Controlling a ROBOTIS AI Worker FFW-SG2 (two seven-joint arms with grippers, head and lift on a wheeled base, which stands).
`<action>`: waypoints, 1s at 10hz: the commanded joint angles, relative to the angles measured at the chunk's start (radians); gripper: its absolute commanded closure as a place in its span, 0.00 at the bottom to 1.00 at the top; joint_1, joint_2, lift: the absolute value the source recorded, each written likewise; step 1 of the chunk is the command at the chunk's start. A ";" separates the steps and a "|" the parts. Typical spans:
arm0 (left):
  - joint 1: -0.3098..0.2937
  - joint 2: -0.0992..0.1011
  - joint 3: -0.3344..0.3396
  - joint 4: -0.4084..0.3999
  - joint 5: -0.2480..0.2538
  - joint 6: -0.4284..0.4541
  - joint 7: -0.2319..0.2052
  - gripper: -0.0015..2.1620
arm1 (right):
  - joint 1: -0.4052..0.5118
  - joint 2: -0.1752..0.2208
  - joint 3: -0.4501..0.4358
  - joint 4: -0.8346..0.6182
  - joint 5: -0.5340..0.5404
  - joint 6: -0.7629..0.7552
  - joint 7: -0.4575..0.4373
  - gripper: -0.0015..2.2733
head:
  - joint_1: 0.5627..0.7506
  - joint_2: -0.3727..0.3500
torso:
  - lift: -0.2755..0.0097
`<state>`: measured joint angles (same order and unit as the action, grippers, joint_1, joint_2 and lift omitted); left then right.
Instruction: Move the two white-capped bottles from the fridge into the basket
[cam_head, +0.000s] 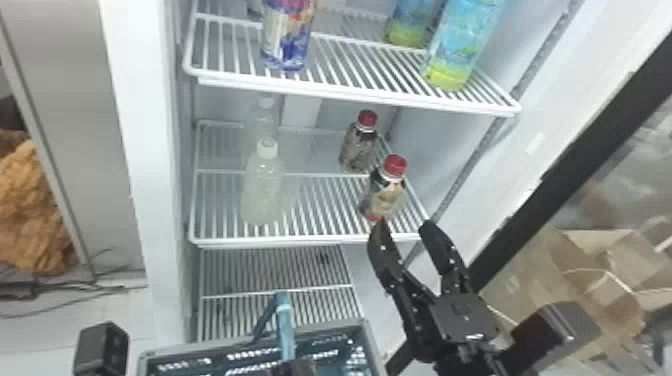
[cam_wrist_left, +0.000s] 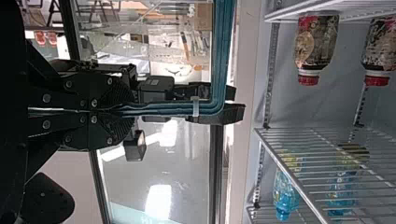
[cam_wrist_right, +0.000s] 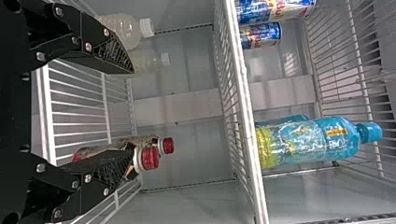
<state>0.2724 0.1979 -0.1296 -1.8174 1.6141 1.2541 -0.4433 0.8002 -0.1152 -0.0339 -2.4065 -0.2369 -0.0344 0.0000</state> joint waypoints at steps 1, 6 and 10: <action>0.000 0.000 -0.002 0.000 -0.001 0.000 0.000 0.52 | 0.000 0.000 0.000 0.000 0.006 0.000 0.001 0.21 | 0.70 0.03 | 0.05; 0.002 -0.002 0.000 0.000 0.001 -0.002 0.000 0.52 | 0.000 -0.001 -0.002 0.000 0.006 -0.002 0.006 0.21 | 0.70 0.03 | 0.05; 0.002 -0.002 0.000 0.000 0.001 -0.002 0.000 0.52 | -0.042 0.000 -0.006 0.034 0.020 0.000 0.048 0.20 | 0.70 0.03 | 0.05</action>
<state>0.2748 0.1963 -0.1296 -1.8174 1.6152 1.2516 -0.4433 0.7699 -0.1153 -0.0385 -2.3821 -0.2215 -0.0360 0.0455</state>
